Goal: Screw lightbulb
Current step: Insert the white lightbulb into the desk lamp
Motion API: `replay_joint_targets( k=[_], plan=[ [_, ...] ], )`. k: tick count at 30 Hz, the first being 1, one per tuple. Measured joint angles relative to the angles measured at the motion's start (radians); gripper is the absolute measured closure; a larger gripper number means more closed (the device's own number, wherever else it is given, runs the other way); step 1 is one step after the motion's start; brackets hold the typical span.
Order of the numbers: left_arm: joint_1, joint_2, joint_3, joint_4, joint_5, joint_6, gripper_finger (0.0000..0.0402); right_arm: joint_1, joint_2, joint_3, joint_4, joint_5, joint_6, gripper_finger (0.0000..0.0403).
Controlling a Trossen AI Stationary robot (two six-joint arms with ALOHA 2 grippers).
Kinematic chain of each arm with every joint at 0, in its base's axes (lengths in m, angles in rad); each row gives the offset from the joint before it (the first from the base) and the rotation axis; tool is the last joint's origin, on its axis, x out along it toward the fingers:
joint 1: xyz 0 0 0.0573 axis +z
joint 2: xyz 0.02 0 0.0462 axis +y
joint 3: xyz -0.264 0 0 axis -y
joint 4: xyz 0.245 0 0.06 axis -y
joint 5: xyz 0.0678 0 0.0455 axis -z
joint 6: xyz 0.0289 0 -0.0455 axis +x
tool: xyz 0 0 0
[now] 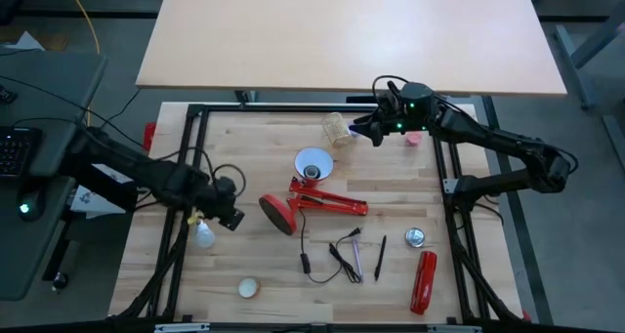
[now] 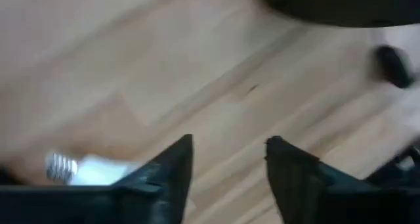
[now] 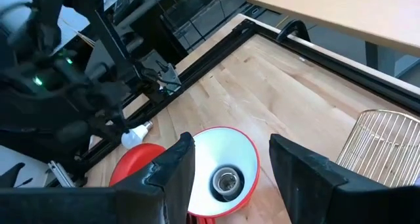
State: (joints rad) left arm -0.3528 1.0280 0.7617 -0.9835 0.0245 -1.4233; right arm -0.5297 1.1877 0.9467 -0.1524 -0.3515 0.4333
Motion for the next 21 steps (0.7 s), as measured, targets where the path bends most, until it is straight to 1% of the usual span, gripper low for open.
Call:
replay_joint_targets(
  k=[2, 4, 6, 8, 13, 17, 21],
  plan=[
    [-0.023, 0.013, -0.025, -0.013, 0.004, -0.144, 0.0186, 0.0, 0.0, 0.0, 0.0, 0.0, 0.013, 0.0214],
    [-0.053, 0.012, -0.044, -0.031, -0.019, -0.276, 0.0158, 0.0, 0.0, 0.0, 0.0, 0.0, 0.015, 0.0214],
    [-0.091, 0.012, -0.053, -0.066, -0.051, -0.42, 0.0137, 0.0, 0.0, 0.0, 0.0, 0.001, 0.022, 0.0214],
    [-0.137, 0.011, -0.053, -0.087, -0.074, -0.528, 0.0124, 0.0, 0.0, 0.0, 0.0, 0.001, 0.037, 0.0214],
    [-0.265, 0.022, -0.053, -0.088, -0.075, -0.724, 0.012, 0.0, 0.0, 0.0, 0.0, 0.0, 0.033, 0.0214],
    [-0.348, 0.031, -0.049, -0.097, -0.041, -0.829, 0.0121, 0.0, 0.0, 0.0, 0.0, 0.001, 0.021, 0.0214],
    [-0.388, 0.041, -0.012, -0.216, 0.017, -0.876, 0.0121, 0.0, 0.001, 0.0, 0.0, 0.001, 0.011, 0.0214]
  ],
)
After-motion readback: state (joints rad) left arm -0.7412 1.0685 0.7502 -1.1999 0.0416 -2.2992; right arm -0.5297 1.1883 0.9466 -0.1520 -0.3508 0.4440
